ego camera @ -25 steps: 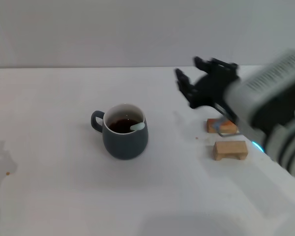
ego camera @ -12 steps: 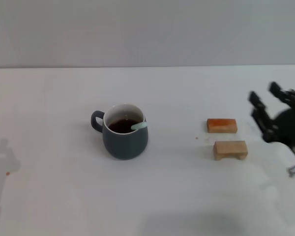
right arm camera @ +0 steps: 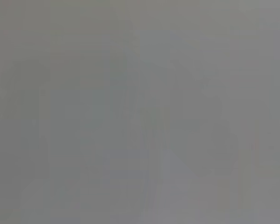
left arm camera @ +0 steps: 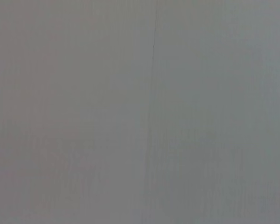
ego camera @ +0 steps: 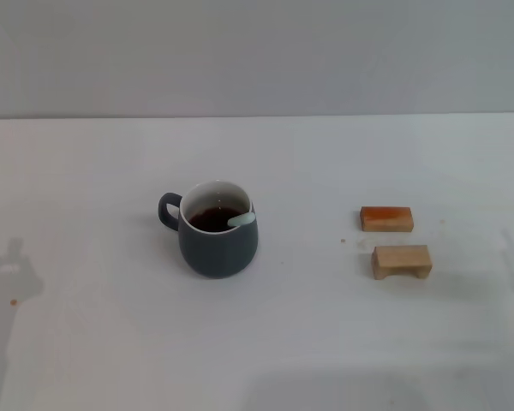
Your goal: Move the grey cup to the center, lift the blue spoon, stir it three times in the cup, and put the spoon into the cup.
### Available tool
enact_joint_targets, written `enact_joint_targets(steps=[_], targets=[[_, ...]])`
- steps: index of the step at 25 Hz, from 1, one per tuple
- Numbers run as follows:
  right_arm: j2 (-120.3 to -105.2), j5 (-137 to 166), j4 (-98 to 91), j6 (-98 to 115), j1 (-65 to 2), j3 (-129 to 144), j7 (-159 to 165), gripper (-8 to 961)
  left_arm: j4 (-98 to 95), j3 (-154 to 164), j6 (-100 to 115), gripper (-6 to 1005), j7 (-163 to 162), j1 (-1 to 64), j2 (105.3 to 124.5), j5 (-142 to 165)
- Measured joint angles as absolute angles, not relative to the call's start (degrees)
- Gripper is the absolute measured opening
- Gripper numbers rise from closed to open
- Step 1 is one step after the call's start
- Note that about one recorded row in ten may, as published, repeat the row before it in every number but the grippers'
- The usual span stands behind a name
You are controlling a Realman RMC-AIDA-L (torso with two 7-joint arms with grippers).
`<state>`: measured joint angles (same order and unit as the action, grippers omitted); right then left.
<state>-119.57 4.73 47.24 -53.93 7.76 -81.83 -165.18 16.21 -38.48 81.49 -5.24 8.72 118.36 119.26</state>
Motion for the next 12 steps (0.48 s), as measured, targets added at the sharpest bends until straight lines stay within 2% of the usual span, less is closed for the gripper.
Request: enact_joint_targets(steps=[12], targets=[[-119.57, 4.6, 45.5, -56.9, 6.8, -83.1, -165.2, 427, 15.9, -38.4, 81.3, -2, -5.2, 9.2, 118.49, 119.2]])
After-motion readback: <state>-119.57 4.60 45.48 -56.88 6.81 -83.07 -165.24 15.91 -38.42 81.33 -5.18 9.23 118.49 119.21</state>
